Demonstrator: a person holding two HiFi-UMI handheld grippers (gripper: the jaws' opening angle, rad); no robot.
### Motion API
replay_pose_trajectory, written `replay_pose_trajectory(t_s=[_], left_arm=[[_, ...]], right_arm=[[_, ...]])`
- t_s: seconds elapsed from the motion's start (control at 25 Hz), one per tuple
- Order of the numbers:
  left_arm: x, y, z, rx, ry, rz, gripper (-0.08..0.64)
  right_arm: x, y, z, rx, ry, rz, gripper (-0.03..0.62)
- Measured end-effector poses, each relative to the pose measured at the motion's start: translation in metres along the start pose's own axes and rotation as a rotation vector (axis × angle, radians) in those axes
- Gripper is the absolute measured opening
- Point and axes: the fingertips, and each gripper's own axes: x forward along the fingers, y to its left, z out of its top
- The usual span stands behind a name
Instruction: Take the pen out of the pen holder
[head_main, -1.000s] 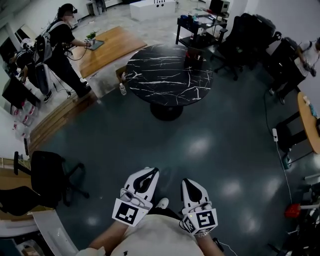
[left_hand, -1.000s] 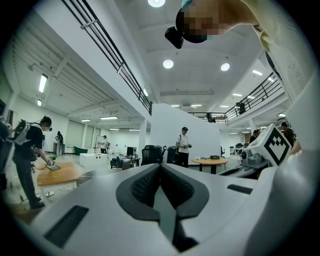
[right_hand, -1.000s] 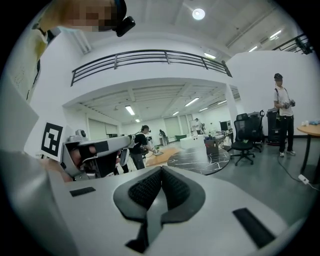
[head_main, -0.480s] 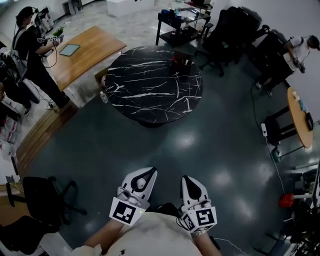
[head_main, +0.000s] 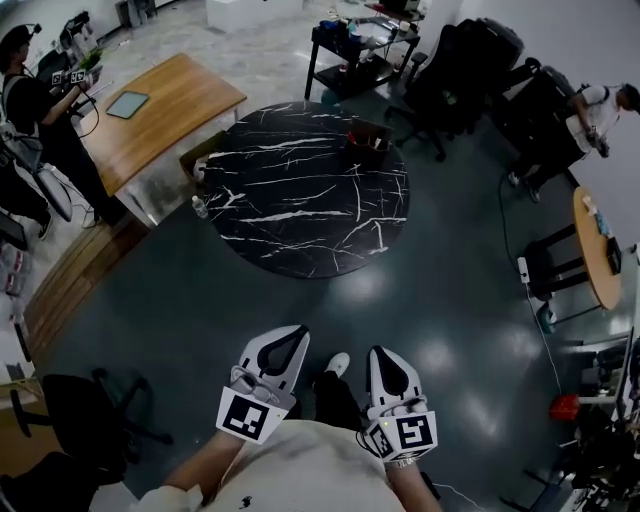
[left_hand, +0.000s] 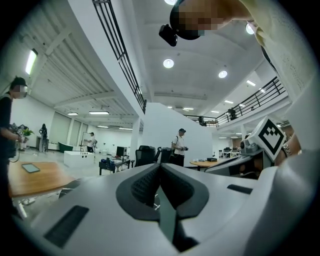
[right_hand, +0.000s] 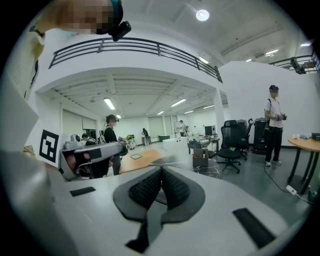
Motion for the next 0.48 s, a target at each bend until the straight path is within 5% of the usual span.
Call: replay_pose_trajectory(t_s=[0.2,0.48], left_arm=[[0.046,0.018,-0.024,-0.003,0.041,0.036,0.012],[0.128,0.039,-0.035,0.03,0.088,0.119,0.012]], right_arm=[[0.044,-0.041,0.003,0.013,0.006,0.014,0.018],[0.118,-0.112,0.026,0.006,0.023,0.139,0.018]])
